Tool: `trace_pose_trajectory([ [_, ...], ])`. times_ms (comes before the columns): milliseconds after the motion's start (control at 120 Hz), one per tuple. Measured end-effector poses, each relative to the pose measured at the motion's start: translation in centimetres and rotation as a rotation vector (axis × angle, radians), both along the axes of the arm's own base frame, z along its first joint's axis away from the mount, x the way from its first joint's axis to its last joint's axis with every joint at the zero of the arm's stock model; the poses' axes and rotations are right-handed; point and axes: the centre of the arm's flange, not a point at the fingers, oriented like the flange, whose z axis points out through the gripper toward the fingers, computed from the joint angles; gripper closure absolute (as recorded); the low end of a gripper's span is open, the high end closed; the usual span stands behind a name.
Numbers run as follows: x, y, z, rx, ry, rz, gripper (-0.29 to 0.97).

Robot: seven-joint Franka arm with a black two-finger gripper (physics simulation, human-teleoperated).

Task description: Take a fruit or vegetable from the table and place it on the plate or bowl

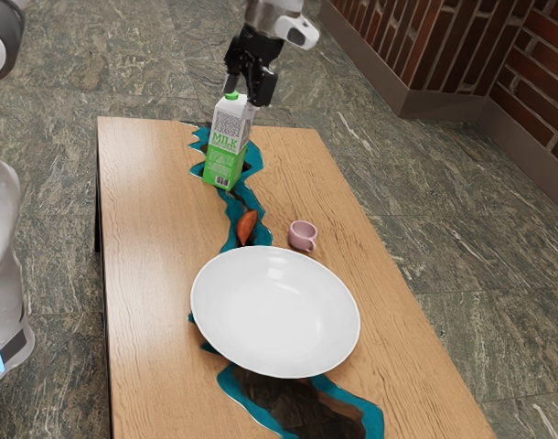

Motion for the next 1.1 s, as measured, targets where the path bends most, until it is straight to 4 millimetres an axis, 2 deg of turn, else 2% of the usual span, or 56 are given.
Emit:
trace_pose_trajectory([
  [92, 0.5, -1.0, -1.6, 0.026, -0.023, 0.111, 0.0],
  [208, 3.3, -1.1, -2.7, 0.013, -0.07, 0.269, 0.0],
  [283, 5.3, -1.5, -4.4, 0.004, -0.068, 0.353, 0.0],
  [367, 6.5, -1.7, -5.8, 0.004, -0.066, 0.438, 0.0],
  [467, 8.4, -1.6, -9.4, 0.022, -0.025, 0.529, 0.0],
  [542, 8.6, -1.9, -12.0, 0.032, 0.01, 0.582, 0.0],
  [617, 7.3, -2.4, -13.7, 0.05, 0.01, 0.621, 0.0],
  [675, 7.2, -3.2, -14.0, 0.067, -0.018, 0.636, 0.0],
  [767, 7.6, -6.2, -13.6, 0.087, -0.07, 0.623, 0.0],
  [833, 7.5, -7.6, -12.3, 0.089, -0.124, 0.622, 0.0],
  [992, 7.7, -5.7, -11.7, 0.115, -0.178, 0.704, 0.0],
  [1100, 6.7, -4.5, -13.6, 0.165, -0.188, 0.732, 0.0],
])
